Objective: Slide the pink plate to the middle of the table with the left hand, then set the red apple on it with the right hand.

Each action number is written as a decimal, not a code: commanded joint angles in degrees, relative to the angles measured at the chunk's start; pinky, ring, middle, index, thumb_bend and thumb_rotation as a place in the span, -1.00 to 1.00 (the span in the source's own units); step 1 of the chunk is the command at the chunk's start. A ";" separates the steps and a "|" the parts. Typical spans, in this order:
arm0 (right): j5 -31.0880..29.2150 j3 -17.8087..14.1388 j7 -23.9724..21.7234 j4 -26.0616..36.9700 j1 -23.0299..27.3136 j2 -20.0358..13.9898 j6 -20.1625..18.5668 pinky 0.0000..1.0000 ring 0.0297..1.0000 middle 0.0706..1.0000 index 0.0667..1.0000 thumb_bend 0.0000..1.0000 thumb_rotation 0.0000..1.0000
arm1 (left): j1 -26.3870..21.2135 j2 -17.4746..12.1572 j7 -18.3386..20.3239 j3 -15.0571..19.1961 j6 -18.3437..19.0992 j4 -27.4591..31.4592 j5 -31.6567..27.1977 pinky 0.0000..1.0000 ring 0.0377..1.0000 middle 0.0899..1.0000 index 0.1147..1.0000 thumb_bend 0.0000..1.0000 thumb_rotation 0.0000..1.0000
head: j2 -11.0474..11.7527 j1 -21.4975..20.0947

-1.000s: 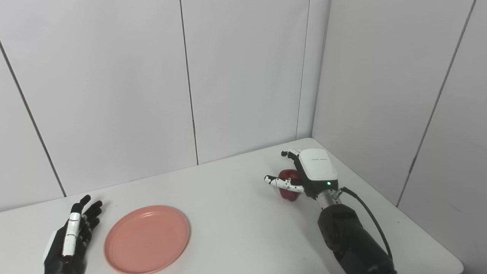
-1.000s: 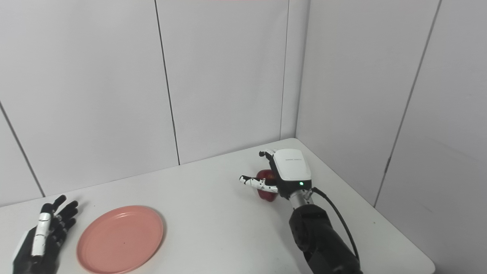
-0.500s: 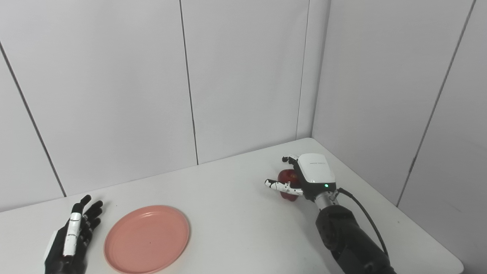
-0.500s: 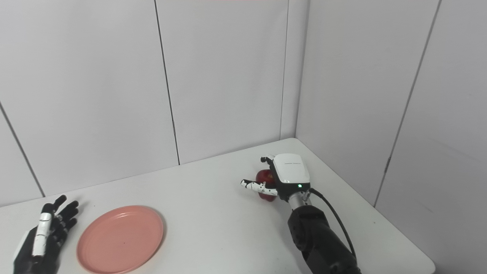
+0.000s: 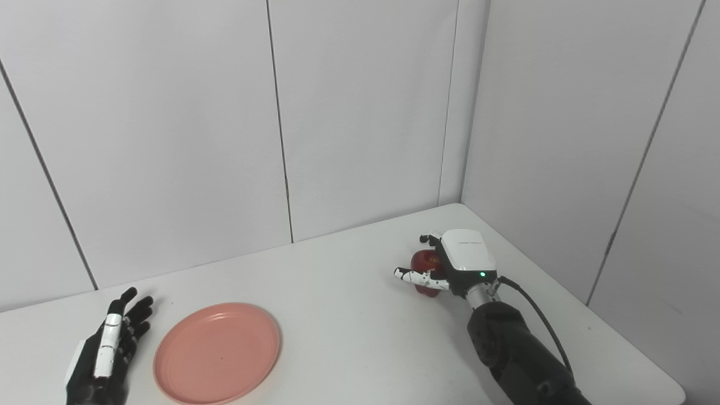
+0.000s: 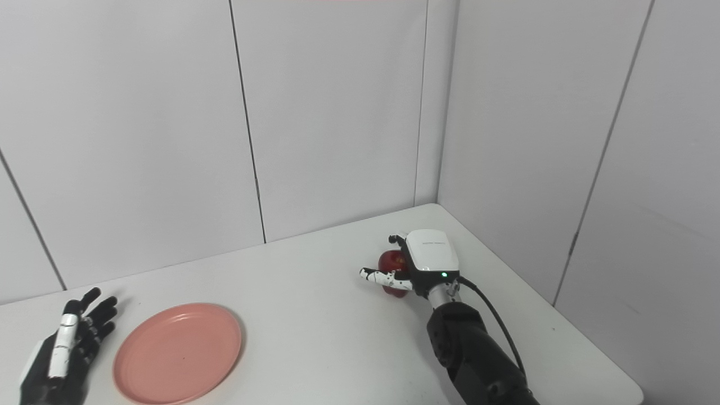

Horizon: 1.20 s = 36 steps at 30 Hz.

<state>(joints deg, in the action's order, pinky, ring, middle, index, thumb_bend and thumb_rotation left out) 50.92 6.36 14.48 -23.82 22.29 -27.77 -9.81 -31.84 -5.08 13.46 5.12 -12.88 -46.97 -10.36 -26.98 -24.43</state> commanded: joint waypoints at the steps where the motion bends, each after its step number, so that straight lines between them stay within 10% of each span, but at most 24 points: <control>1: -0.19 -0.26 1.92 0.41 3.45 -1.51 -0.96 0.37 0.36 0.38 0.40 0.70 0.98 | 4.12 0.10 -0.09 0.03 0.00 -2.20 0.10 0.86 0.81 0.69 0.74 0.68 0.71 | -0.21 0.24; 28: -5.48 1.51 -1.06 -0.03 3.08 -1.17 -0.52 -0.38 -0.25 -0.09 0.27 0.58 0.81 | 4.64 0.28 -0.69 -0.37 -0.02 -1.71 0.79 0.86 0.78 0.65 0.74 0.68 0.74 | -0.76 0.70; 36: -7.37 2.35 -1.27 -0.93 3.47 -1.28 1.10 -0.54 -0.45 -0.33 0.05 0.23 0.41 | 4.48 0.21 -0.76 -0.48 -0.68 -2.39 1.00 0.83 0.78 0.65 0.73 0.72 0.75 | -1.03 0.92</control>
<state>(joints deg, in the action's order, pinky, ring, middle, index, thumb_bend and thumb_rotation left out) 43.82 8.66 13.24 -25.39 23.02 -27.87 -9.85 -31.31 -5.10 12.88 4.61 -12.75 -46.21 -9.54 -27.95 -23.56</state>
